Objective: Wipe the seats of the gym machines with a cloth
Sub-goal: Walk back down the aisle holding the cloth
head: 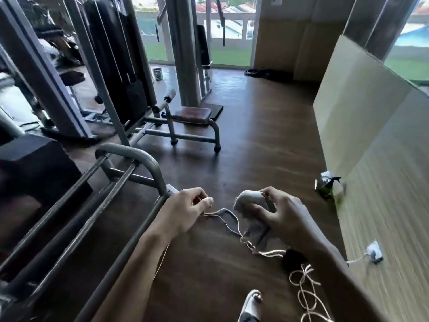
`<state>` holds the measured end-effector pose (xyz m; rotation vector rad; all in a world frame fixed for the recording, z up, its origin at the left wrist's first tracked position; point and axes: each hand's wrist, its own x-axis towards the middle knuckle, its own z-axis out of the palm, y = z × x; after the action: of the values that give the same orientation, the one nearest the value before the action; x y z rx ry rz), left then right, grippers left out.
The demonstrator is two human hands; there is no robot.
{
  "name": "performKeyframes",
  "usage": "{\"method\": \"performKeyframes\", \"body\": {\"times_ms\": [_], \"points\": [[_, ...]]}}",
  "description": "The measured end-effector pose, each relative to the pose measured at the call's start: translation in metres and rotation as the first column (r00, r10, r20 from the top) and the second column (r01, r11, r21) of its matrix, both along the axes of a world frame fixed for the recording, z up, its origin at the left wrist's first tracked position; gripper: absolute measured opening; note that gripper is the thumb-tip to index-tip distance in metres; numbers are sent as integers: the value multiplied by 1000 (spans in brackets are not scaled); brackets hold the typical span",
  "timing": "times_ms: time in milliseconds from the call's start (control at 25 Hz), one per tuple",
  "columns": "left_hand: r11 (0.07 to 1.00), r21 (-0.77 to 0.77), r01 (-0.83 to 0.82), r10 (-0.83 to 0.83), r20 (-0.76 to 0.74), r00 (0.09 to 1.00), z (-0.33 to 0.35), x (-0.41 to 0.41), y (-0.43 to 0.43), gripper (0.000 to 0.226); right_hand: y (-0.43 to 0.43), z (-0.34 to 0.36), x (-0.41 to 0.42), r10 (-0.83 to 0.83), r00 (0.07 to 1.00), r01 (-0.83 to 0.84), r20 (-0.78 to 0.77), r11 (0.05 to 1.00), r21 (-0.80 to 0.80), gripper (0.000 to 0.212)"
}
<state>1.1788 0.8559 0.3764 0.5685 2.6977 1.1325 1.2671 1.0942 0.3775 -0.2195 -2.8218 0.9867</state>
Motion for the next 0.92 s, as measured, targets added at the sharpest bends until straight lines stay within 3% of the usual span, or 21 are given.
{"method": "performKeyframes", "body": {"times_ms": [320,480,920], "points": [[982,77,-174,168,87,982,-23,-223,116,25,122,-13,-260,103,994,-103,42,995,8,42],[971,26,-239,236,88,968,-30,-324,149,25,150,-26,-378,161,985,-162,65,987,4,44],[932,8,-363,362,61,930,-40,-650,157,20,185,-30,-729,301,953,-302,37,953,25,59]]}}
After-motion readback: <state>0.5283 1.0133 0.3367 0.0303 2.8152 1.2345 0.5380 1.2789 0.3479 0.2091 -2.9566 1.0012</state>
